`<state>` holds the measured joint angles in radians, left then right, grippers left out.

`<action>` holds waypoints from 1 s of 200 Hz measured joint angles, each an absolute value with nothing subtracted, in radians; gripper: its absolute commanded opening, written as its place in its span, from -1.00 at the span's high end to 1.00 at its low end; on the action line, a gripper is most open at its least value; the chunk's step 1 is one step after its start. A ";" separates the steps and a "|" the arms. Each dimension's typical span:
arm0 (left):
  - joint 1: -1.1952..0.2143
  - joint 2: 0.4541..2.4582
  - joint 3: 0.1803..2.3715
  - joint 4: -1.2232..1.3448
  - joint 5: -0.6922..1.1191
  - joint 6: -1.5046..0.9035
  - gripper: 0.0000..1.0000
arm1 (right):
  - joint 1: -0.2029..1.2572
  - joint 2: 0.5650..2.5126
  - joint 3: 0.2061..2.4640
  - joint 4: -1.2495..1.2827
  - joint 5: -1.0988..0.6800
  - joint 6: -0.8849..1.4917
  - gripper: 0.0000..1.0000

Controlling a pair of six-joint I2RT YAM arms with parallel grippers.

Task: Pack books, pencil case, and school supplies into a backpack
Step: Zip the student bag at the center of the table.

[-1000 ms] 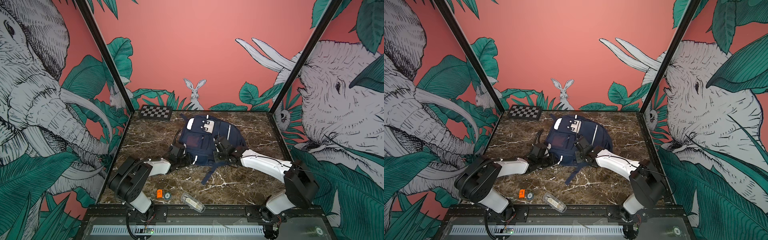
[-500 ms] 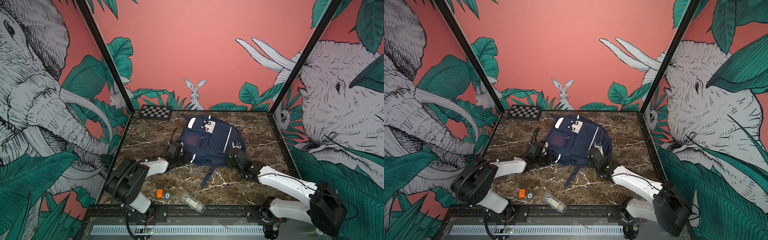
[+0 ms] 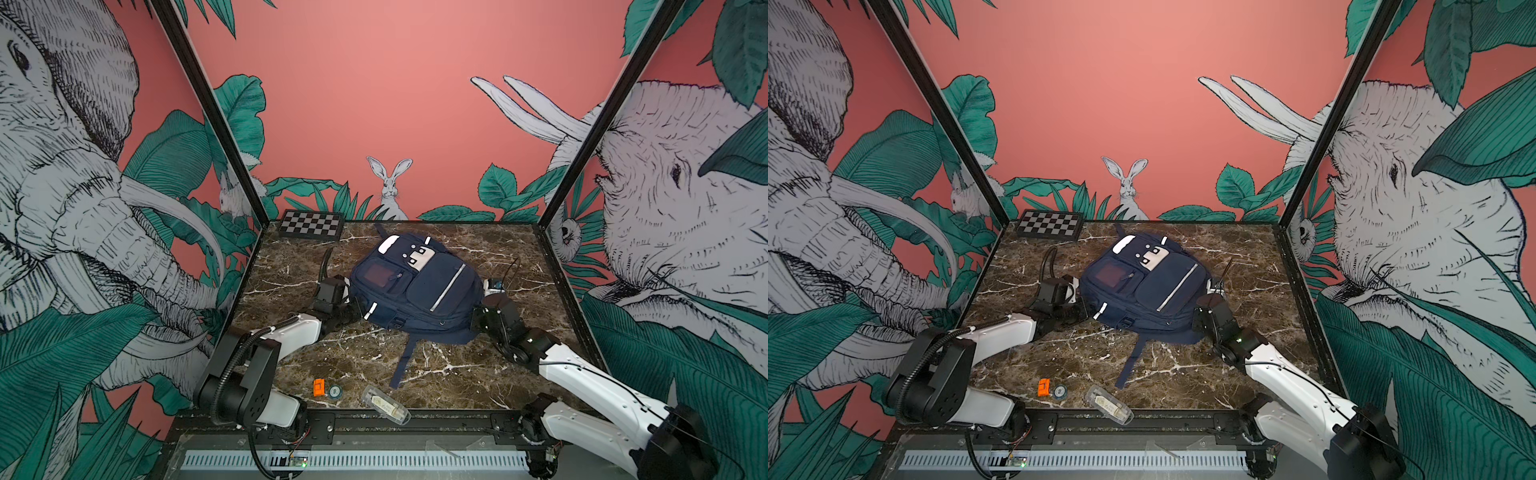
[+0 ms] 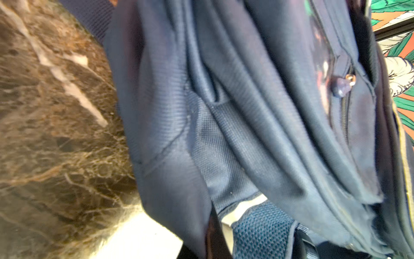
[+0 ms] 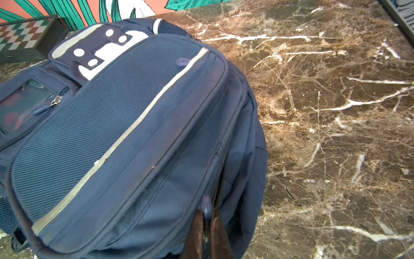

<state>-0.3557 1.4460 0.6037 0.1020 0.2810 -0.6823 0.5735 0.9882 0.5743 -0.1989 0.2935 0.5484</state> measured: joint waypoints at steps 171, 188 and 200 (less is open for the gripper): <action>-0.250 1.897 1.153 -0.014 0.253 -0.559 -0.22 | 0.738 1.151 0.592 -0.112 0.224 0.569 1.00; -0.258 1.797 1.047 -0.029 0.250 -0.561 -0.25 | 0.747 1.188 0.607 -0.087 0.225 0.573 1.00; -0.282 1.711 0.987 -0.061 0.246 -0.561 -0.25 | 0.754 1.217 0.624 -0.077 0.224 0.573 1.00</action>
<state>-0.2825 1.7111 0.9867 -0.0608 0.2459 -0.5606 0.7536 1.2175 0.6243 -0.0769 0.2245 0.5732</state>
